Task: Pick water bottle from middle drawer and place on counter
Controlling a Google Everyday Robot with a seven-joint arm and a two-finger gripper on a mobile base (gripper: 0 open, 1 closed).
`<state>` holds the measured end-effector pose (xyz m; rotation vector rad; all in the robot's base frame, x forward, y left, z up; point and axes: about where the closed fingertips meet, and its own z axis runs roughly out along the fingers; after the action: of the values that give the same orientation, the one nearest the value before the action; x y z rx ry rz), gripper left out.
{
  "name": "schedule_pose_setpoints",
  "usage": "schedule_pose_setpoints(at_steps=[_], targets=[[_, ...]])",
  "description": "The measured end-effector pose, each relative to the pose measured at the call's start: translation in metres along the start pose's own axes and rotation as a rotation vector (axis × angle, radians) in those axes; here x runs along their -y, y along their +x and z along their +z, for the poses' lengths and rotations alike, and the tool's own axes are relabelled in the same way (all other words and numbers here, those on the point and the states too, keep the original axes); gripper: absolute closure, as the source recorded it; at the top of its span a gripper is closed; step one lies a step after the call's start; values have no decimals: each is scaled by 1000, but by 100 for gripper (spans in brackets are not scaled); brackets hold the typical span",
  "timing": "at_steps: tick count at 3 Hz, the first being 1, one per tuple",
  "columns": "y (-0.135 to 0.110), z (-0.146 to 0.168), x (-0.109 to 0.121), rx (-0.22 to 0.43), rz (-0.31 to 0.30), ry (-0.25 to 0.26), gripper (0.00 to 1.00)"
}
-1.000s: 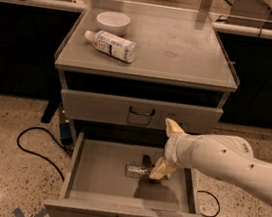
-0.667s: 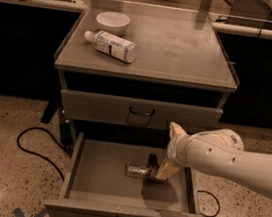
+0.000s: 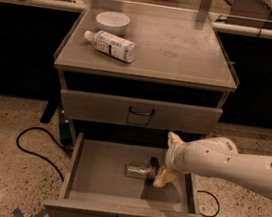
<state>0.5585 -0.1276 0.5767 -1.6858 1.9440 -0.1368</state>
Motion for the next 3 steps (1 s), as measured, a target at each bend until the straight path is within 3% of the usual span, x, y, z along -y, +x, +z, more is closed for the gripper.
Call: schedule_pose_setpoints(at_steps=[1, 2, 3], targets=[[28, 53, -40, 24, 102, -120, 0], [42, 82, -68, 19, 131, -183, 0], [42, 82, -69, 19, 130, -184, 0]])
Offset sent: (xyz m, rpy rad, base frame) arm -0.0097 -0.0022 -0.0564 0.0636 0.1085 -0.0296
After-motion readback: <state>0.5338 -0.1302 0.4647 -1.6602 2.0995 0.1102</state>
